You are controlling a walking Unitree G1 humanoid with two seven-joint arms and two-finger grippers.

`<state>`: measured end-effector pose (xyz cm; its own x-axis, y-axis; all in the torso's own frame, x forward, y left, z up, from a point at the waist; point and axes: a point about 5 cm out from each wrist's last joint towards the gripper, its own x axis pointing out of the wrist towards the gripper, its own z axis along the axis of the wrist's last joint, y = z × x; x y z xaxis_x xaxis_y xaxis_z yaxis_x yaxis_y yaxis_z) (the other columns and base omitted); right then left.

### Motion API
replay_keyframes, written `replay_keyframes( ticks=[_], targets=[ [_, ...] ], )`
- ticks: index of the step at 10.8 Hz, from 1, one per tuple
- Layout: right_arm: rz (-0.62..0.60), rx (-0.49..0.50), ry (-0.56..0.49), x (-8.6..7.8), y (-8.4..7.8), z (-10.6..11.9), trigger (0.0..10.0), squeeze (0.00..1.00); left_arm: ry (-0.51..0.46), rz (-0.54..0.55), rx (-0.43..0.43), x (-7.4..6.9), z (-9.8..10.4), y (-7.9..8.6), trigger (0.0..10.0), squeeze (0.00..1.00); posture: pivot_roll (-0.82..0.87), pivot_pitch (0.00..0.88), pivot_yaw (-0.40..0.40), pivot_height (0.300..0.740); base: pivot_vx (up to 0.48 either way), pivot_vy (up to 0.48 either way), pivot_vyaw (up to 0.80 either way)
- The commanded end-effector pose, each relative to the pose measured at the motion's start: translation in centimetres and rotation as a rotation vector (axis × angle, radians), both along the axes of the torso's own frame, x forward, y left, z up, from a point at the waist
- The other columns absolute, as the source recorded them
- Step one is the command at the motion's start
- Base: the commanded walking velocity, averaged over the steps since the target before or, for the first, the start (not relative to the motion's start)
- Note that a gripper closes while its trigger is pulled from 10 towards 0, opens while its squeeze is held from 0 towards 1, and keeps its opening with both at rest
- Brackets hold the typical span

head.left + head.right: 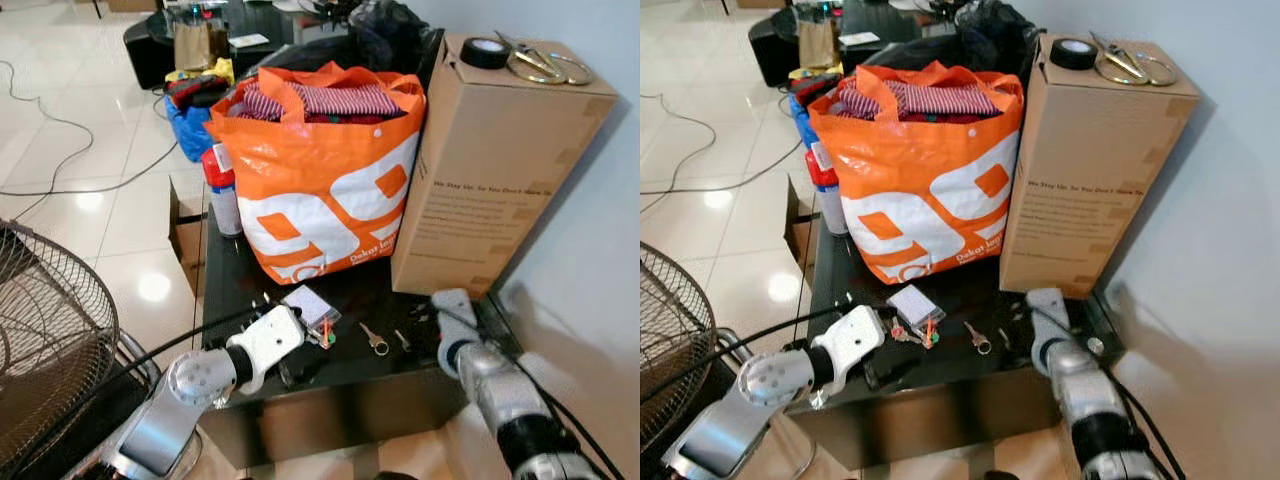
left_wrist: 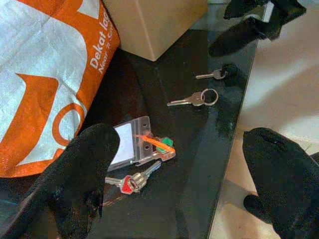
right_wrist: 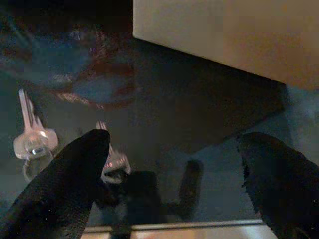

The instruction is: Hang keys on a hook

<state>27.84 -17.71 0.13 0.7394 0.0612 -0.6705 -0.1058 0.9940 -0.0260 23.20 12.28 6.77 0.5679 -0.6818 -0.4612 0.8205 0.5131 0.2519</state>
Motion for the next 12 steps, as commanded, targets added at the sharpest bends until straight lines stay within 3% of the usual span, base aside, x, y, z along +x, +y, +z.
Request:
replay_keyframes(
  ticks=[1,3,7,8,9,10,12],
  targets=[
    [-0.021,0.095,0.011,0.0,0.3,-0.2,10.0,0.00,0.013,-0.020,0.023,-0.3,-0.3,0.1,10.0,0.00,-0.16,0.000,-0.007,0.740,0.000,0.000,0.00],
    [-0.023,0.157,0.072,-0.2,0.7,-1.0,10.0,0.00,0.056,-0.051,0.022,-0.8,-0.6,0.2,10.0,0.00,-0.16,0.000,-0.007,0.740,0.000,0.000,0.00],
    [-0.041,0.137,0.138,-0.8,0.7,-2.0,10.0,0.00,0.123,-0.091,0.019,-1.6,-0.9,0.4,10.0,0.00,-0.17,0.000,-0.014,0.740,0.000,0.000,0.00],
    [-0.041,0.137,0.149,-0.8,0.6,-2.0,7.2,0.00,0.131,-0.106,0.016,-1.7,-1.0,0.2,10.0,0.00,-0.19,0.000,-0.009,0.740,0.000,0.000,0.00],
    [-0.043,0.189,0.177,-1.0,0.6,-1.9,0.7,0.00,0.137,-0.116,0.013,-1.7,-1.0,-0.1,10.0,0.00,-0.19,0.000,-0.006,0.740,0.000,0.000,0.00],
    [-0.041,0.212,0.175,-1.0,0.5,-1.9,0.0,0.00,0.138,-0.120,0.012,-1.7,-1.0,-0.2,10.0,0.00,-0.20,0.000,-0.006,0.740,0.000,0.000,0.00],
    [-0.022,0.224,0.180,-1.3,0.4,-2.0,0.0,0.00,0.135,-0.124,0.010,-1.5,-1.0,-0.4,10.0,0.00,-0.20,0.000,-0.006,0.740,0.000,0.000,0.00]
  ],
)
